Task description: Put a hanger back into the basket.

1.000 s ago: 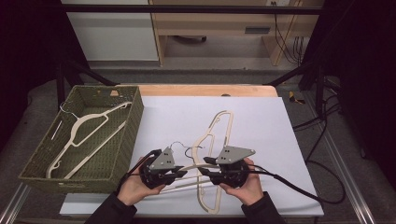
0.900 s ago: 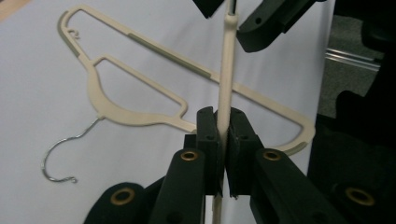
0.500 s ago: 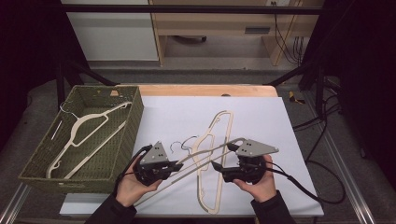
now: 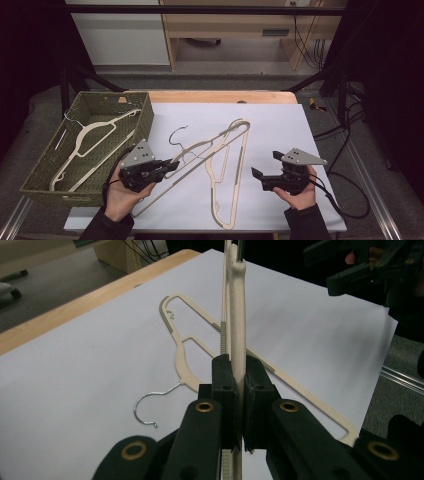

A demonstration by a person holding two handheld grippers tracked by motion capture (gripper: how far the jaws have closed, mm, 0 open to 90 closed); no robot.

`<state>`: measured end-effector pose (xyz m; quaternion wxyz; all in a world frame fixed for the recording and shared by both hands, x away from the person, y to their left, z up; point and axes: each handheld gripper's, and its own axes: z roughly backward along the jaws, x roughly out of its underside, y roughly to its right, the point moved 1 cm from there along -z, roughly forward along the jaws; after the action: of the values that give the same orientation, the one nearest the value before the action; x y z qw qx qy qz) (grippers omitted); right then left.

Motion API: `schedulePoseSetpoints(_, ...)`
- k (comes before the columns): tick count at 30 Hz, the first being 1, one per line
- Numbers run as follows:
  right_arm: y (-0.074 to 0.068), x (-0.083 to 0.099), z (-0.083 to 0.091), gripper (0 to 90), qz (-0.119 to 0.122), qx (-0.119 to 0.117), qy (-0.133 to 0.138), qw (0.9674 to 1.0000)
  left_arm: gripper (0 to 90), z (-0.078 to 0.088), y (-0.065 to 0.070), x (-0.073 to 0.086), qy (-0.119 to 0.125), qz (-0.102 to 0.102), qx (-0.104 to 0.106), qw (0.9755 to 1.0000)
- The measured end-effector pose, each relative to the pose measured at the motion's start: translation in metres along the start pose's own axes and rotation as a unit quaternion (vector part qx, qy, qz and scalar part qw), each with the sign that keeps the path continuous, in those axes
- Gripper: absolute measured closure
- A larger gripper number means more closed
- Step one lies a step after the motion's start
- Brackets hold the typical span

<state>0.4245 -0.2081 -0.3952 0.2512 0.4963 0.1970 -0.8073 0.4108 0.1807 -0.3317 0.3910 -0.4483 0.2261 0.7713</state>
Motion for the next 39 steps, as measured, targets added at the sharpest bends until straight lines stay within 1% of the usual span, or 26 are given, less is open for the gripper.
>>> schedulePoseSetpoints(2, 0.002, 0.001, 0.001, 5.5, 0.002, 0.009, -0.001, 1.0, 86.0, 0.008, -0.002, -0.004, 0.007, 0.003, -0.004, 1.0)
schedulePoseSetpoints(4, 0.005, 0.002, 0.003, 4.8, 0.004, 0.012, -0.002, 0.9999, 86.0, 0.015, -0.004, -0.009, 0.012, 0.003, -0.007, 0.9999)
schedulePoseSetpoints(6, 0.006, 0.002, 0.004, 4.6, -0.006, 0.015, 0.001, 0.9999, 86.0, 0.022, -0.007, -0.013, 0.014, 0.003, -0.012, 0.9998)
schedulePoseSetpoints(10, 0.009, 0.003, 0.007, 3.2, -0.009, 0.02, 0.002, 0.9998, 86.0, 0.036, -0.015, -0.023, 0.015, 0.001, -0.02, 0.9997)
schedulePoseSetpoints(12, 0.01, 0.003, 0.008, 3.1, -0.009, 0.028, 0.006, 0.9995, 86.0, 0.044, -0.021, -0.029, 0.016, -0.001, -0.022, 0.9996)
schedulePoseSetpoints(16, 0.013, 0.004, 0.012, 2.1, -0.007, 0.037, 0.009, 0.9992, 86.0, 0.057, -0.031, -0.036, 0.016, -0.003, -0.03, 0.9994)
schedulePoseSetpoints(19, 0.016, 0.004, 0.014, 1.9, -0.005, 0.043, 0.009, 0.999, 86.0, 0.069, -0.042, -0.039, 0.019, -0.004, -0.034, 0.9992)
schedulePoseSetpoints(21, 0.016, 0.004, 0.015, 1.8, -0.009, 0.047, 0.011, 0.9988, 86.0, 0.077, -0.051, -0.041, 0.019, -0.004, -0.039, 0.9991)
schedulePoseSetpoints(23, 0.016, 0.004, 0.015, 1.3, -0.011, 0.05, 0.01, 0.9986, 86.0, 0.084, -0.059, -0.042, 0.017, -0.002, -0.048, 0.9987)
schedulePoseSetpoints(25, 0.016, 0.004, 0.016, 1.3, -0.008, 0.054, 0.009, 0.9985, 86.0, 0.09, -0.068, -0.042, 0.015, 0.001, -0.057, 0.9983)
schedulePoseSetpoints(28, 0.017, 0.003, 0.017, 1.3, -0.009, 0.059, 0.01, 0.9982, 86.1, 0.099, -0.082, -0.039, 0.013, 0.009, -0.065, 0.9977)
schedulePoseSetpoints(31, 0.018, 0.003, 0.018, 1.1, -0.004, 0.059, 0.011, 0.9982, 86.1, 0.106, -0.096, -0.036, 0.01, 0.014, -0.08, 0.9967)
schedulePoseSetpoints(32, 0.017, 0.003, 0.018, 1.1, -0.009, 0.06, 0.013, 0.9981, 86.1, 0.109, -0.1, -0.034, 0.009, 0.016, -0.084, 0.9963)
schedulePoseSetpoints(36, 0.018, 0.003, 0.019, 1.1, -0.01, 0.061, 0.013, 0.998, 86.1, 0.118, -0.118, -0.027, 0.009, 0.025, -0.093, 0.9953)
schedulePoseSetpoints(39, 0.018, 0.003, 0.019, 1.1, -0.009, 0.061, 0.013, 0.998, 86.0, 0.123, -0.13, -0.021, 0.005, 0.025, -0.1, 0.9947)
